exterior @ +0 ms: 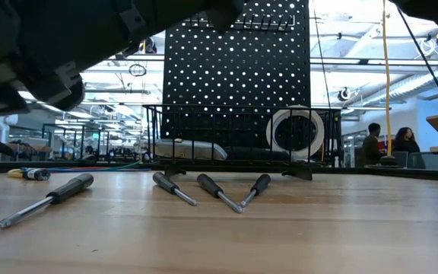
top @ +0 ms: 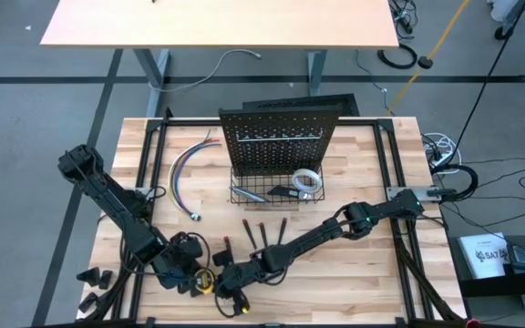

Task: Hang tools onto peg board
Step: Hang the tape measure onto the pegboard

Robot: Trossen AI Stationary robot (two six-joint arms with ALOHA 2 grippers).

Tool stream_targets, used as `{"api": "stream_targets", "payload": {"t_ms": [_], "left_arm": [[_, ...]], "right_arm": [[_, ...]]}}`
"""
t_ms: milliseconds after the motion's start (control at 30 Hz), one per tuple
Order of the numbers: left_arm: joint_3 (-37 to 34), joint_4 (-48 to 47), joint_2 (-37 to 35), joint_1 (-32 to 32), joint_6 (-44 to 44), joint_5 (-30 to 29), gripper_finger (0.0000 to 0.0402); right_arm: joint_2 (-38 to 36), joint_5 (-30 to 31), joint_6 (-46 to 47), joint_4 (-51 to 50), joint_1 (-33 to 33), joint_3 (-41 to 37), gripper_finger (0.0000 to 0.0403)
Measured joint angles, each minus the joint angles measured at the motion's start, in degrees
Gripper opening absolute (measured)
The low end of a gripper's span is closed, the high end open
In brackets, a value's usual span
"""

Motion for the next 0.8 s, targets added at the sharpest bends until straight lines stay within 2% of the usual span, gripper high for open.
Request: {"api": "stream_targets", "payload": {"t_ms": [100,267,433,567,700,800], "left_arm": [[-0.02,-0.51,-0.26,0.0,1.11,-0.79,0.0003],[-0.09,-1.95,-0.71,1.0,4.5,-1.37,0.0003],[0.18,-1.69,-2.54,2.92,9.79,-8.57,0.0003],[0.2,-1.85,-6.53,3.97,14.42,-10.32,0.0003],[0.2,-1.36,-9.26,3.21,14.78,-10.38,0.0003],[0.17,2.27,-8.34,1.27,14.48,-11.15,0.0003]], "right_arm": [[-0.24,2.51,-0.24,-1.39,-0.09,-0.02,0.0],[-4.13,7.54,-1.5,-14.06,-0.47,-0.16,0.0],[-9.81,13.49,0.76,-24.98,-1.48,-0.09,0.0],[-12.56,11.22,3.64,-34.24,-1.59,-0.02,0.0],[-13.97,10.98,7.23,-40.44,-2.21,-0.22,0.0],[-14.42,4.52,9.29,-40.21,-1.11,0.02,0.0]]}}
